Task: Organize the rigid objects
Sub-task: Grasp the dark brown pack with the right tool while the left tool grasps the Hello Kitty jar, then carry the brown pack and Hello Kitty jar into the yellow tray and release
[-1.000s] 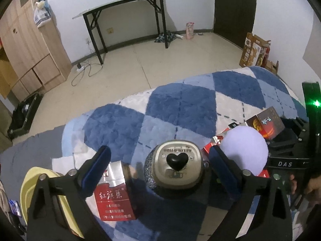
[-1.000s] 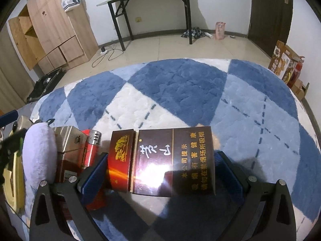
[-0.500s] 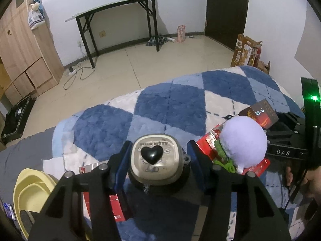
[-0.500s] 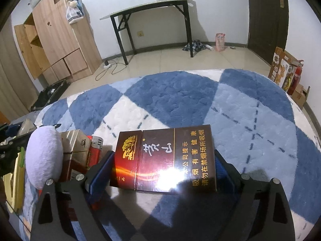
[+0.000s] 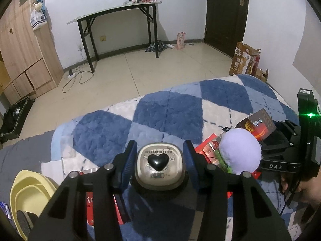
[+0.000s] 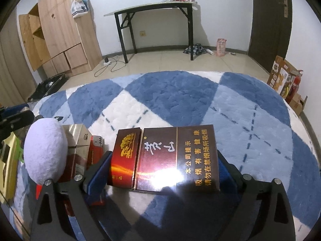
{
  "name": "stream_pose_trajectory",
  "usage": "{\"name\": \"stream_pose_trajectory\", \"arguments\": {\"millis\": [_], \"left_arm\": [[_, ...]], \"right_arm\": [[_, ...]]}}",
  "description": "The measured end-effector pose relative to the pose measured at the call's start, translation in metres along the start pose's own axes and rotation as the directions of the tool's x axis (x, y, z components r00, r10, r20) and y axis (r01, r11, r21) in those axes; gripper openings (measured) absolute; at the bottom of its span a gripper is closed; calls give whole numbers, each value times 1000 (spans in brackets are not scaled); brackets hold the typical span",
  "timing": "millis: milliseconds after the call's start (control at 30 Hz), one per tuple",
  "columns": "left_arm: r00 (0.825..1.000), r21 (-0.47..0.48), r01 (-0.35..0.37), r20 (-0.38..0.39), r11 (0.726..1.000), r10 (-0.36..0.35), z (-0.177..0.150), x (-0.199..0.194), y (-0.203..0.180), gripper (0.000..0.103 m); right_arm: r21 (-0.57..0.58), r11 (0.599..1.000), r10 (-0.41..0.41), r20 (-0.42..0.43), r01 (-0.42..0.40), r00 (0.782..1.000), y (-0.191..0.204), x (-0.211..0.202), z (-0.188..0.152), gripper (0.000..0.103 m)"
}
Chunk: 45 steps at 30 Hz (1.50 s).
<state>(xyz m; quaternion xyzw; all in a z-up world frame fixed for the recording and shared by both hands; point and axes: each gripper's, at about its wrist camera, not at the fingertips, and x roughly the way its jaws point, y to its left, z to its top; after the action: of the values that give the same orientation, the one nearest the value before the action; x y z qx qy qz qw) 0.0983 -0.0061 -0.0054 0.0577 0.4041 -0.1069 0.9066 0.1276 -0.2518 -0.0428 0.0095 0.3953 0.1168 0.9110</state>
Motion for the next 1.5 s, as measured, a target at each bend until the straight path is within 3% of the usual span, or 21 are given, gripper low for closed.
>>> {"name": "stream_pose_trajectory", "arguments": {"millis": [333, 500, 900, 1200, 1500], "left_arm": [[999, -106, 37, 30, 994, -34, 3, -9, 19, 49], [999, -73, -24, 38, 997, 27, -3, -3, 10, 49], [999, -66, -21, 29, 998, 23, -6, 4, 2, 55], [999, -82, -16, 50, 997, 20, -8, 2, 0, 51], [997, -206, 17, 77, 979, -1, -2, -18, 27, 51]], "right_arm": [[57, 998, -4, 50, 2, 999, -19, -10, 5, 92], [53, 999, -13, 36, 11, 999, -22, -4, 0, 92], [48, 999, -15, 42, 13, 999, -22, -1, -1, 93], [44, 999, -23, 44, 21, 999, -22, 1, -2, 93], [56, 998, -7, 51, 4, 999, -25, 0, -3, 92]]}}
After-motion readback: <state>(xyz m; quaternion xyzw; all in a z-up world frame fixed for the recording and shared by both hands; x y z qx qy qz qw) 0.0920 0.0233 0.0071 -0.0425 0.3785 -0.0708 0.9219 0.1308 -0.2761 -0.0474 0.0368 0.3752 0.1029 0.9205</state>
